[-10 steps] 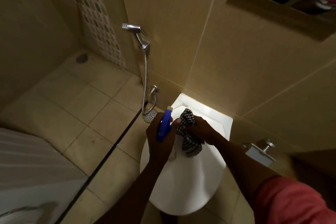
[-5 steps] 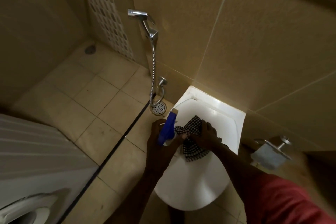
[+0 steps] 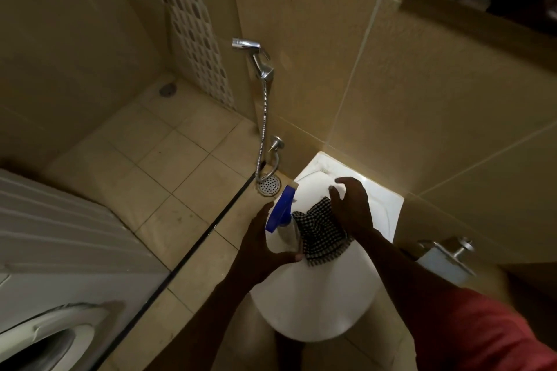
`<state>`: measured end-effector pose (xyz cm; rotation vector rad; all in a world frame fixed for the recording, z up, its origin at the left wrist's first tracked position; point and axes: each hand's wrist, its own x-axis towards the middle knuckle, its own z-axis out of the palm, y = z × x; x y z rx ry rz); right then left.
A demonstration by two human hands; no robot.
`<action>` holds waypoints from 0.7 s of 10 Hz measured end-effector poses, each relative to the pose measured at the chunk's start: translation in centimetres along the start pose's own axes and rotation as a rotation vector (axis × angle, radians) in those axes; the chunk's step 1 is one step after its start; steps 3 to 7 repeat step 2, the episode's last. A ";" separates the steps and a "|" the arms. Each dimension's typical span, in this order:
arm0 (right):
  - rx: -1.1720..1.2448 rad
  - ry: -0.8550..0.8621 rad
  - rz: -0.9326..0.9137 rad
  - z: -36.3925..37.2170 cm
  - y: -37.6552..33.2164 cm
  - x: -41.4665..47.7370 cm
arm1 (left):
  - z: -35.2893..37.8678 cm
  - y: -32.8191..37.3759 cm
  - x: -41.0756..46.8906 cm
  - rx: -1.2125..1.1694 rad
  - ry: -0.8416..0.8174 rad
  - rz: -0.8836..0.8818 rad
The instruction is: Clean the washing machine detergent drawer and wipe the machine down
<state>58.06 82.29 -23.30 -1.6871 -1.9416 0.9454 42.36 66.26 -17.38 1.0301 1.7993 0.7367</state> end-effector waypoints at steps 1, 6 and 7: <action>0.039 0.065 -0.123 -1.8 -3.1 0.3 | -0.9 -0.9 -1.3 0.085 0.044 0.057; 0.069 0.093 -0.171 -3.3 -6.5 0.6 | -2.1 -1.9 -2.1 0.114 0.127 -0.008; 0.069 0.093 -0.171 -3.3 -6.5 0.6 | -2.1 -1.9 -2.1 0.114 0.127 -0.008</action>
